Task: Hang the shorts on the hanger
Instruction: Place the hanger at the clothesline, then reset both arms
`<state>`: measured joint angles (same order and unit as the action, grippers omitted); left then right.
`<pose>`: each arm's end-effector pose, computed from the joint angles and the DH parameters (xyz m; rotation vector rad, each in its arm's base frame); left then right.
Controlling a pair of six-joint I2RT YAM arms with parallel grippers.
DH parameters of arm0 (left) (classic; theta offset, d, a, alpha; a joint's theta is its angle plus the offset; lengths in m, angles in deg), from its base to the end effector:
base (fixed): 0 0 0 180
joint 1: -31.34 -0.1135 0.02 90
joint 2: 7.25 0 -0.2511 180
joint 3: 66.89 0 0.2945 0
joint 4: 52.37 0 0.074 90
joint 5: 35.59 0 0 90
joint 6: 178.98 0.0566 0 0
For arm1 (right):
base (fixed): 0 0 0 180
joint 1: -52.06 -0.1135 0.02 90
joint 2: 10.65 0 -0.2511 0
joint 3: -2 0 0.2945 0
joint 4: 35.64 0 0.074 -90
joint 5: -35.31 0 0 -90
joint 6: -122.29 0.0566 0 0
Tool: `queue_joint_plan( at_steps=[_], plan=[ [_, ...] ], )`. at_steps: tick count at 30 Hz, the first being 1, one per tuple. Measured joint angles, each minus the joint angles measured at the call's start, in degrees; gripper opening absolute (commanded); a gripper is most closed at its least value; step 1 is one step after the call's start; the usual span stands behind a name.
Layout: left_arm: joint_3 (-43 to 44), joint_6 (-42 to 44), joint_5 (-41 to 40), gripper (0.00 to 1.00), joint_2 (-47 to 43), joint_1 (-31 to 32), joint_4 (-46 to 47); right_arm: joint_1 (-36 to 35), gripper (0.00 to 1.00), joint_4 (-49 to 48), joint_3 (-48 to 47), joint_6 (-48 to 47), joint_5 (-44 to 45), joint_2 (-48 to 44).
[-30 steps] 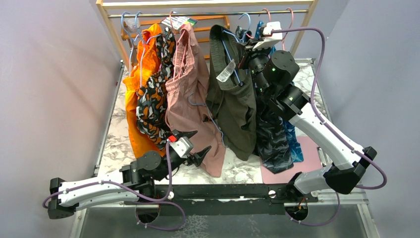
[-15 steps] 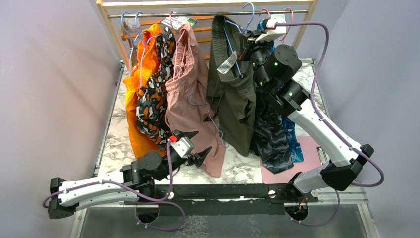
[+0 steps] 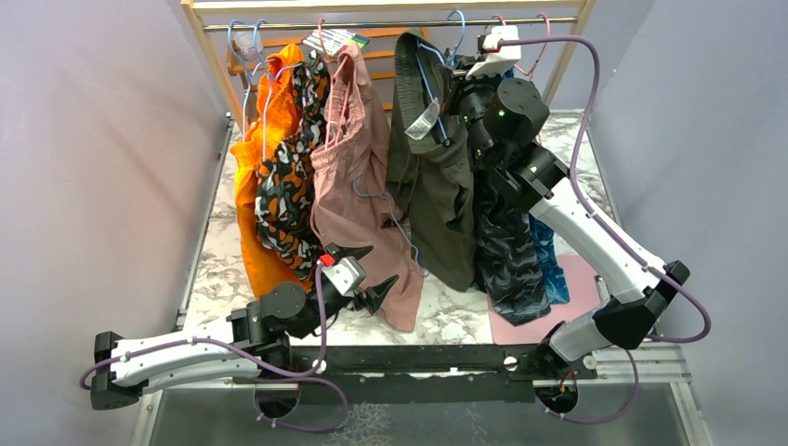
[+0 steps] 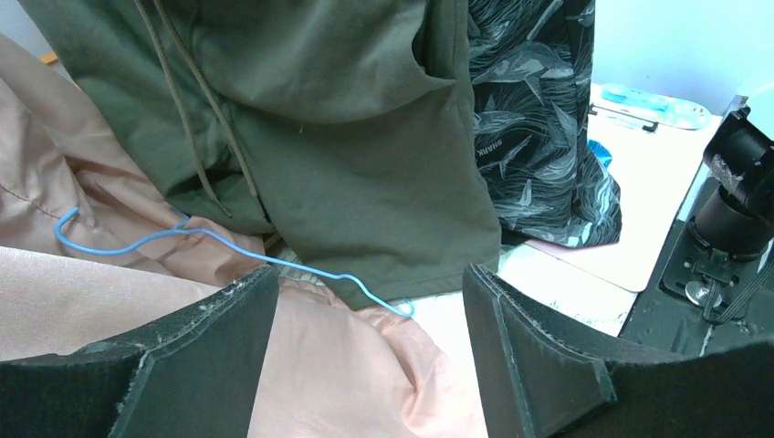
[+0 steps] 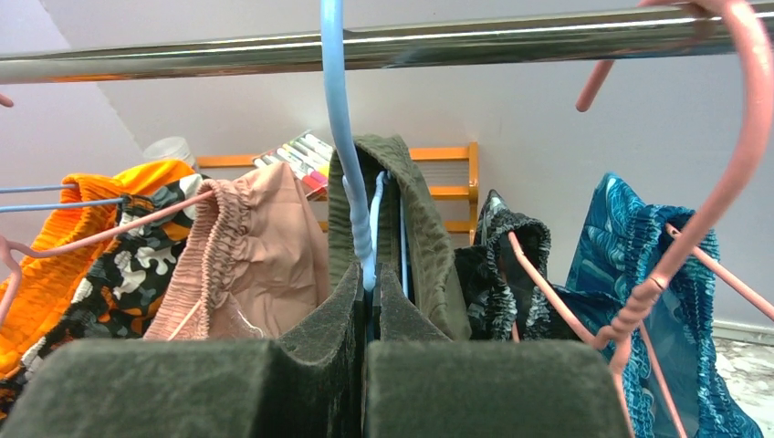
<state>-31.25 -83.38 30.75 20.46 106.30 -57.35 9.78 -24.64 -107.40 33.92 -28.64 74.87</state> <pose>0.0777 -0.2018 0.2774 0.7284 1.3789 -0.6500 0.3063 0.2449 0.5109 -0.0995 1.3736 0.3366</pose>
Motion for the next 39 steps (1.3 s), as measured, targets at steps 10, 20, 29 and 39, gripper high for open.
queue_joint_plan(
  at_steps=[10,20,29,39],
  plan=[
    [0.0,0.0,0.02,0.78,0.9,0.0,0.0,0.11,0.52,6.49,-4.57,1.84,-3.93,1.73],
    [0.0,0.0,0.09,0.78,1.2,0.0,0.0,0.13,0.53,17.09,-6.62,3.5,-7.74,-4.11],
    [0.0,-0.13,0.07,0.78,1.18,0.0,-0.02,0.13,0.53,22.6,-0.48,3.43,-8.2,-12.96],
    [0.0,-0.22,-0.02,0.78,0.66,0.0,-0.04,0.15,0.53,31.41,4.31,4.59,-18.05,-13.99]
  ],
)
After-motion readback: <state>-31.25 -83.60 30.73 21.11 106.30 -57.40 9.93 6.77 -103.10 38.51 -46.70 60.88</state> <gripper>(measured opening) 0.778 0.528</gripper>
